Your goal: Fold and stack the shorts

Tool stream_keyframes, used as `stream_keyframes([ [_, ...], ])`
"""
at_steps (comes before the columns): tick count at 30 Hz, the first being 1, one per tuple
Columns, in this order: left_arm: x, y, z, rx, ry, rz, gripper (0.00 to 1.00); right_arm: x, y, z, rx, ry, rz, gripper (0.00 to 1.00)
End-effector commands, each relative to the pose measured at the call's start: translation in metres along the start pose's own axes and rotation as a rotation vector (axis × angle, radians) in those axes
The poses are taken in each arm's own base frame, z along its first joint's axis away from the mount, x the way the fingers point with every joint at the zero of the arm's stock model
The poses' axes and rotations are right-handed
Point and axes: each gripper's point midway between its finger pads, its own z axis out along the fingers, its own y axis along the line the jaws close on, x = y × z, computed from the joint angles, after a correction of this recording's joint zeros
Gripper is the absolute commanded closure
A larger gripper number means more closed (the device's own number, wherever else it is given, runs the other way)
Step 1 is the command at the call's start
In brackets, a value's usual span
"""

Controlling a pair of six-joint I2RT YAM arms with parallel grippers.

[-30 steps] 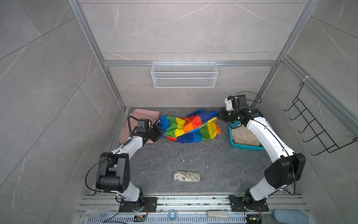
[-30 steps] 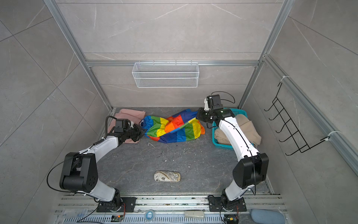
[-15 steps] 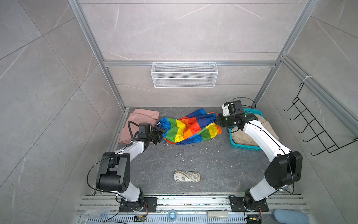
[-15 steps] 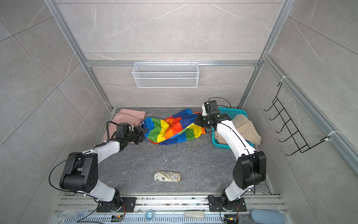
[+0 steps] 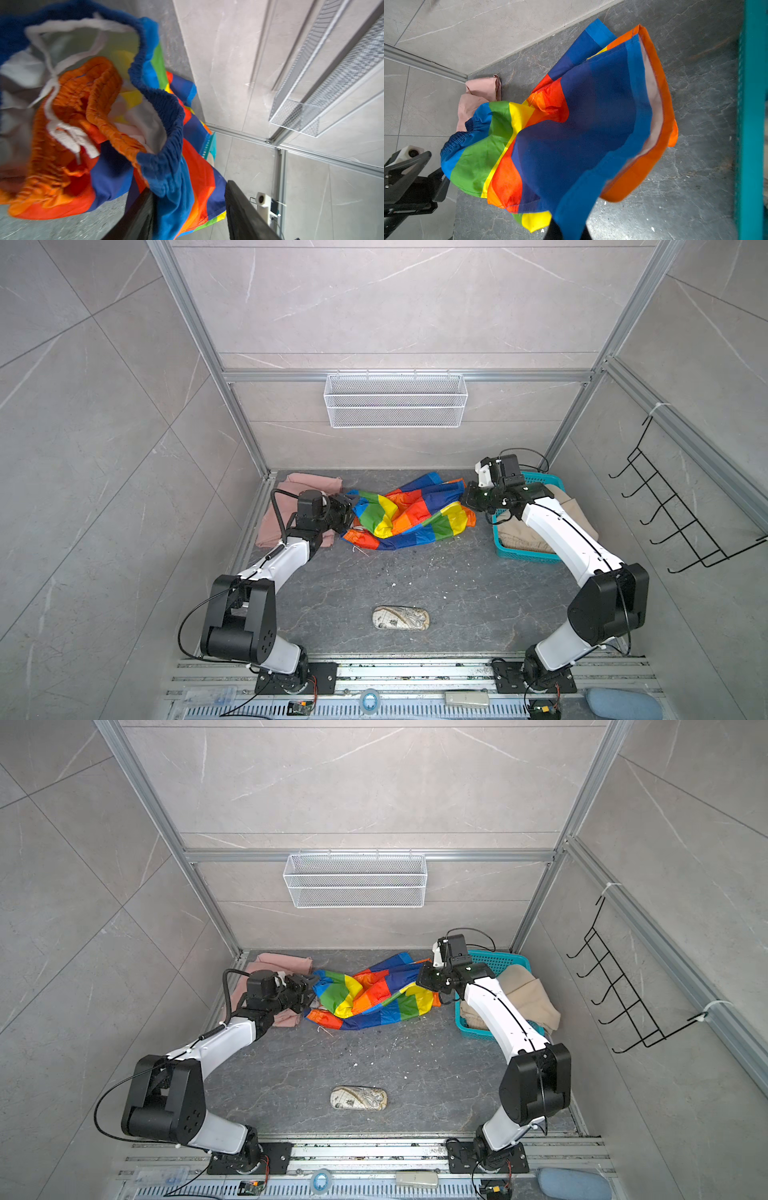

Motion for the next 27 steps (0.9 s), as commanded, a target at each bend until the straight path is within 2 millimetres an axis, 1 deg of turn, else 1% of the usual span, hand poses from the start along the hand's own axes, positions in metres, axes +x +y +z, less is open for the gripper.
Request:
stream_keyframes([
  [1,-0.001,-0.021,-0.005,0.055,-0.016,0.019,0.44,-0.007,0.012,-0.009,-0.035,-0.029,-0.002,1.0],
  [5,0.008,0.007,0.005,0.013,-0.003,-0.016,0.43,-0.008,0.014,-0.008,-0.042,-0.029,0.0,1.0],
  [8,0.012,0.025,0.007,0.001,-0.003,-0.057,0.42,-0.008,0.014,-0.008,-0.044,-0.03,-0.001,1.0],
  [11,0.015,0.035,0.005,-0.002,-0.003,-0.086,0.41,-0.007,0.012,-0.008,-0.036,-0.029,-0.002,1.0],
  [16,0.01,0.05,-0.001,-0.026,-0.029,-0.108,0.4,-0.011,0.009,-0.011,-0.028,-0.042,0.002,1.0],
  [23,0.005,0.065,0.003,-0.045,-0.045,-0.13,0.4,-0.015,0.011,-0.014,-0.034,-0.051,0.002,1.0],
  [27,-0.005,0.08,-0.001,-0.074,-0.085,-0.118,0.4,-0.016,0.01,-0.016,-0.036,-0.053,0.001,1.0],
])
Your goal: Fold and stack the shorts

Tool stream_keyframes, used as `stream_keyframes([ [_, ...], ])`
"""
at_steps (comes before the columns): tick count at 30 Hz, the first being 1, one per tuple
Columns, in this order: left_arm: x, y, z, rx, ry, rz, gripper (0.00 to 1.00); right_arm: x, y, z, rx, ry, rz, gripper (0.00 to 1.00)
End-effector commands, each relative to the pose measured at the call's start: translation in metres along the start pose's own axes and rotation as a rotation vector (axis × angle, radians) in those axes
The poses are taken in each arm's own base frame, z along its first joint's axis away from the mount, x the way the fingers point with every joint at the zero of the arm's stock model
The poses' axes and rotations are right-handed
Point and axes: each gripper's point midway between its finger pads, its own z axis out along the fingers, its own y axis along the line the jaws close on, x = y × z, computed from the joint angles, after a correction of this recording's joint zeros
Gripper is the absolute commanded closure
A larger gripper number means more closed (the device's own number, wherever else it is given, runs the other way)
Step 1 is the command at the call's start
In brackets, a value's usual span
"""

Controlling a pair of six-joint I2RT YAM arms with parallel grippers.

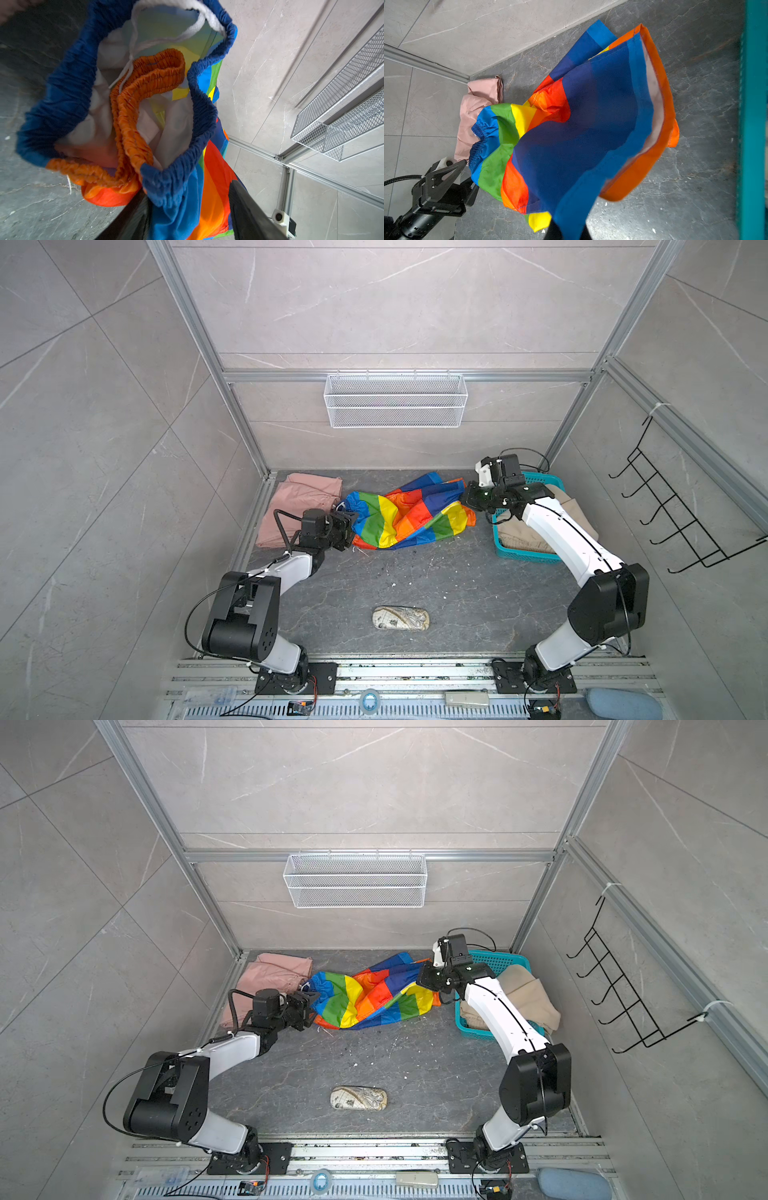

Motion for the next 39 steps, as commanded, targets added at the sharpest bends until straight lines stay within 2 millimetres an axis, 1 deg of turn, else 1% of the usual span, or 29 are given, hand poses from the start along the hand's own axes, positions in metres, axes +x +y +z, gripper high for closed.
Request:
stream_keyframes([
  [1,-0.017,0.004,-0.002,0.014,-0.056,0.016,0.4,-0.014,0.01,-0.016,-0.03,-0.049,-0.003,1.0],
  [6,-0.027,0.004,-0.002,0.017,-0.067,0.03,0.4,-0.014,0.008,-0.017,-0.025,-0.05,-0.003,1.0],
  [10,-0.033,0.009,-0.007,-0.004,-0.074,0.045,0.4,-0.015,0.005,-0.018,-0.024,-0.053,0.002,1.0],
  [12,-0.032,0.011,-0.006,-0.016,-0.063,0.055,0.4,-0.016,0.004,-0.018,-0.024,-0.052,0.006,1.0],
  [17,-0.032,0.02,-0.002,-0.023,-0.056,0.054,0.4,-0.017,0.007,-0.015,-0.046,-0.05,0.016,1.0],
  [23,-0.037,0.016,0.005,-0.02,-0.065,0.087,0.43,-0.017,0.008,-0.016,-0.048,-0.051,0.015,1.0],
  [27,-0.038,0.023,0.01,-0.04,-0.054,0.095,0.42,-0.018,0.008,-0.017,-0.047,-0.055,0.016,1.0],
  [32,-0.036,0.035,0.006,-0.095,-0.053,0.146,0.41,-0.018,0.007,-0.016,-0.046,-0.054,0.017,1.0],
  [39,-0.037,0.04,0.012,-0.096,-0.059,0.161,0.41,-0.018,0.01,-0.013,-0.068,-0.047,0.027,1.0],
])
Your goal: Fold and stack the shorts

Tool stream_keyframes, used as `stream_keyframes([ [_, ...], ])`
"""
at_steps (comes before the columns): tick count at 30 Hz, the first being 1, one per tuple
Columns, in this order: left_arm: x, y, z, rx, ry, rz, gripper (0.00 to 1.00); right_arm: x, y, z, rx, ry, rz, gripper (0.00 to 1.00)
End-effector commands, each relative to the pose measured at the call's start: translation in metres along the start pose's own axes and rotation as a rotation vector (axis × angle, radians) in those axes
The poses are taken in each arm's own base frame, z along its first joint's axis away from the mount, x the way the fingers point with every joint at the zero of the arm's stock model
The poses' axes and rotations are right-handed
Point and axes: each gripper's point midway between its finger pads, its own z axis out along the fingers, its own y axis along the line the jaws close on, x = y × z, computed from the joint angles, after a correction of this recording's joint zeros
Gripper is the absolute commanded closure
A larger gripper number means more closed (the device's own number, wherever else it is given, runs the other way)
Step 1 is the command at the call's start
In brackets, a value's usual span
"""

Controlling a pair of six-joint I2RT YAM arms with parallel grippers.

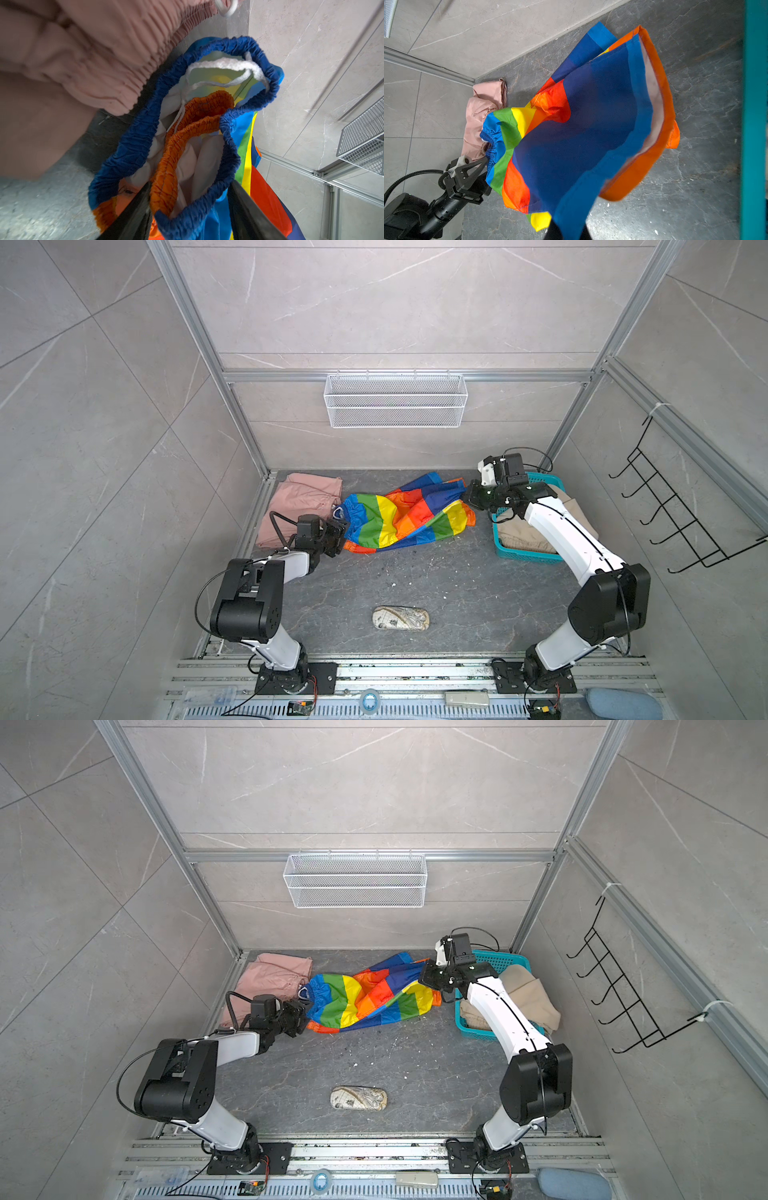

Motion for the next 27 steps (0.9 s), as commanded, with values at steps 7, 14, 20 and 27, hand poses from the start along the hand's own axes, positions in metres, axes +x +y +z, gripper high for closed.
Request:
stream_keyframes([
  [7,-0.007,-0.007,0.012,0.04,-0.049,0.054,0.59,-0.01,0.01,-0.01,-0.037,-0.043,-0.004,1.0],
  [14,-0.01,-0.024,0.007,0.084,-0.065,0.067,1.0,-0.011,0.01,-0.012,-0.037,-0.049,-0.001,1.0],
  [20,-0.016,-0.09,-0.021,0.088,-0.067,0.195,1.0,-0.032,0.011,-0.029,-0.078,-0.087,0.032,1.0],
  [27,-0.029,-0.18,-0.065,0.196,-0.107,0.293,1.0,-0.078,0.014,-0.067,-0.113,-0.19,0.06,1.0],
])
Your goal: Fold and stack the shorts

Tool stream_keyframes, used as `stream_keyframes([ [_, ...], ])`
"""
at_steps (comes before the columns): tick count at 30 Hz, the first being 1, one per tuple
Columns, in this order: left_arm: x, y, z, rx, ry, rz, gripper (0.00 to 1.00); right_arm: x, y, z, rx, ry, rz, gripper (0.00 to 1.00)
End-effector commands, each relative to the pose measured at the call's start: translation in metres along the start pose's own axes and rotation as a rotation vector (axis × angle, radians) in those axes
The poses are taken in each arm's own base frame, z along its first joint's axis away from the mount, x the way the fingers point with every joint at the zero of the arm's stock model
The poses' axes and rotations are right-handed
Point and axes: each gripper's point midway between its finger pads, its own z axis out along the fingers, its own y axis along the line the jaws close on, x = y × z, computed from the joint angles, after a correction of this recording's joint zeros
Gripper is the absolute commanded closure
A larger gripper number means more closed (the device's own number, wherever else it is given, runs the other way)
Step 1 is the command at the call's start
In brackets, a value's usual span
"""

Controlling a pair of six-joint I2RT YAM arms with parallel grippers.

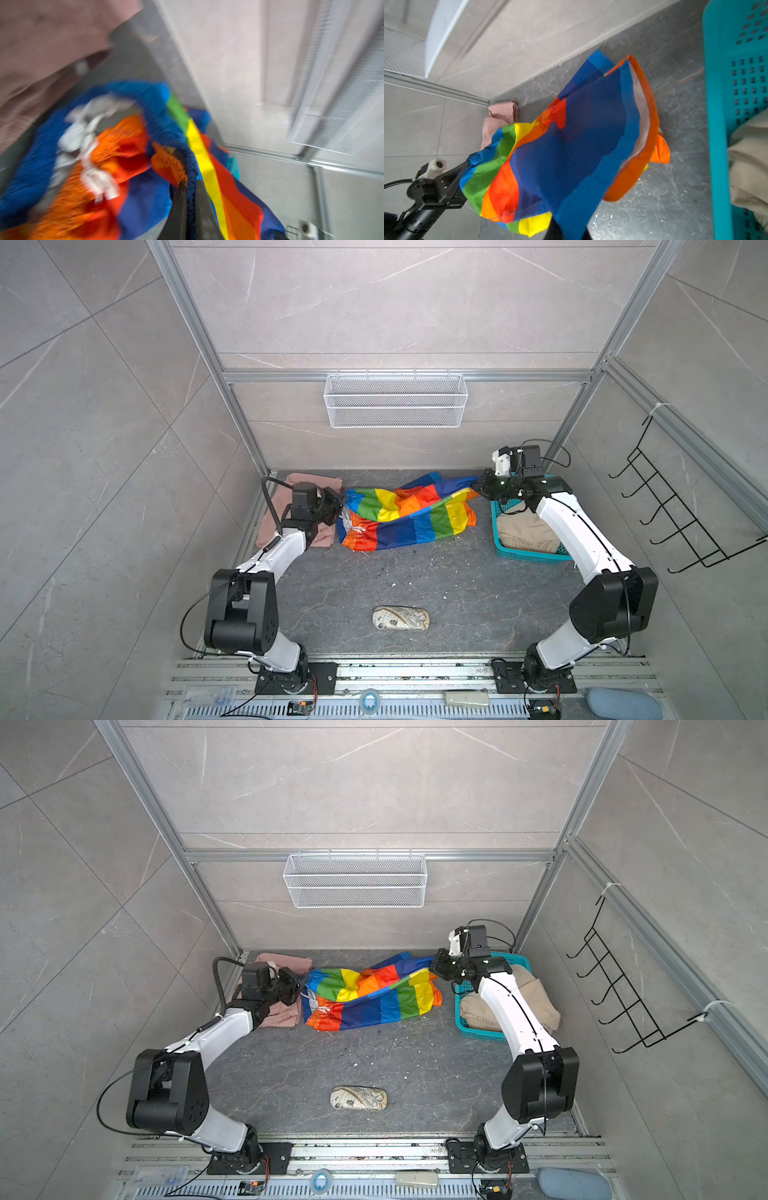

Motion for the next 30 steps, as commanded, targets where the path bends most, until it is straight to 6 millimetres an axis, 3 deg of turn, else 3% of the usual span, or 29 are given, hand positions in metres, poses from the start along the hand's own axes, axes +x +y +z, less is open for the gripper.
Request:
stream_keyframes([
  [1,-0.012,-0.039,-0.019,0.042,-0.002,0.086,1.0,-0.035,0.027,-0.033,-0.077,-0.089,0.005,1.0],
  [5,-0.025,-0.091,-0.034,0.133,-0.02,0.132,1.0,-0.07,0.052,-0.067,-0.124,-0.173,-0.007,1.0],
  [7,-0.03,-0.126,-0.047,0.204,-0.03,0.164,1.0,-0.084,0.072,-0.093,-0.151,-0.226,-0.034,1.0],
  [10,-0.032,-0.179,-0.079,0.32,-0.043,0.211,1.0,-0.1,0.108,-0.148,-0.218,-0.33,-0.108,1.0],
  [16,-0.019,-0.274,-0.187,0.559,-0.1,0.262,1.0,-0.1,0.171,-0.28,-0.338,-0.568,-0.269,1.0],
  [19,-0.011,-0.303,-0.234,0.644,-0.122,0.248,1.0,-0.101,0.194,-0.337,-0.382,-0.687,-0.313,1.0],
  [22,-0.01,-0.318,-0.258,0.685,-0.133,0.215,1.0,-0.112,0.205,-0.376,-0.409,-0.795,-0.32,1.0],
  [24,-0.011,-0.325,-0.262,0.708,-0.125,0.199,1.0,-0.127,0.202,-0.382,-0.41,-0.835,-0.295,1.0],
  [26,-0.019,-0.325,-0.257,0.681,-0.136,0.211,1.0,-0.151,0.19,-0.373,-0.43,-0.841,-0.232,1.0],
  [28,-0.037,-0.311,-0.239,0.624,-0.143,0.186,1.0,-0.18,0.169,-0.344,-0.451,-0.801,-0.136,1.0],
  [30,-0.059,-0.285,-0.206,0.558,-0.136,0.137,1.0,-0.205,0.139,-0.296,-0.399,-0.749,-0.072,1.0],
])
